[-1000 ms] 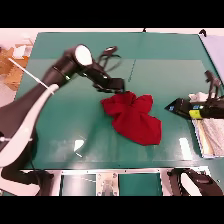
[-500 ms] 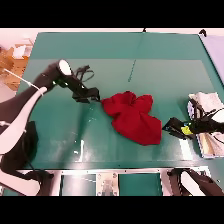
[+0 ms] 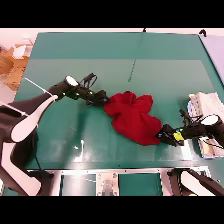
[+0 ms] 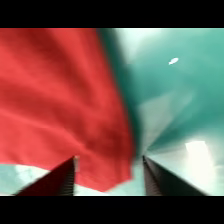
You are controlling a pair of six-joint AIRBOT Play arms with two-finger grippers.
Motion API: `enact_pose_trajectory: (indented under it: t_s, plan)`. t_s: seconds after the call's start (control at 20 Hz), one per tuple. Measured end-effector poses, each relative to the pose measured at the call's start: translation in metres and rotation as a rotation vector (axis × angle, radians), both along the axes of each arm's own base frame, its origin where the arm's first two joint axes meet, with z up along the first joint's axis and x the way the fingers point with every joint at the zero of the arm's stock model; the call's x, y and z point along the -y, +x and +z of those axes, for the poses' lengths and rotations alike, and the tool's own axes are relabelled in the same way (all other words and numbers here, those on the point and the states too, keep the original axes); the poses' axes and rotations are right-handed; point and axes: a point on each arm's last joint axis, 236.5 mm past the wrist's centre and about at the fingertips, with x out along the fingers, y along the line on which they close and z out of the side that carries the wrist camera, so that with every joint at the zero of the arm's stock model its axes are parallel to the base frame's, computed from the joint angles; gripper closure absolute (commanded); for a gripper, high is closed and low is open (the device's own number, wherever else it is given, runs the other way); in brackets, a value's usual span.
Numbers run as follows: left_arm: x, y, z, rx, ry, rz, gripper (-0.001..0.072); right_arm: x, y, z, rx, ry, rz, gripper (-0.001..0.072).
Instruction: Fold the shirts.
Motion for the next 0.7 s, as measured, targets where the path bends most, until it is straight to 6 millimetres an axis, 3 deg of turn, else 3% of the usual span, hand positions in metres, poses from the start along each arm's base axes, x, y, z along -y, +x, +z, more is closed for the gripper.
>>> enact_pose_trajectory:
  t_s: [0.05,0.1,0.15,0.3,0.4,0.45,0.55,0.65,0.7]
  plan:
    - [0.004,0.000,0.000,0.019,-0.004,-0.012,0.0673,-0.004,0.004,-0.002,0.014,0.021,-0.002,0.0507]
    - [0.010,0.002,0.004,0.031,-0.029,-0.008,0.0673,-0.008,0.011,-0.002,0.035,0.046,-0.009,0.0658]
    - [0.016,0.002,0.008,0.039,-0.056,-0.013,0.0674,-0.011,0.016,-0.002,0.054,0.063,-0.014,0.0700]
    - [0.034,0.009,0.046,0.096,-0.142,-0.051,0.0675,-0.021,0.041,0.013,0.151,0.131,-0.012,0.0702]
    - [0.044,0.020,0.097,0.193,-0.200,-0.087,0.0675,-0.024,0.068,0.042,0.243,0.175,0.010,0.0702]
    - [0.045,0.026,0.132,0.260,-0.225,-0.104,0.0675,-0.025,0.085,0.064,0.302,0.194,0.032,0.0702]
    - [0.036,0.037,0.207,0.425,-0.239,-0.118,0.0675,-0.026,0.122,0.127,0.454,0.233,0.075,0.0702]
    - [0.016,0.038,0.292,0.608,-0.229,-0.113,0.0675,-0.025,0.157,0.216,0.661,0.257,0.108,0.0702]
    - [0.004,0.034,0.334,0.703,-0.218,-0.101,0.0675,-0.024,0.169,0.270,0.782,0.258,0.123,0.0702]
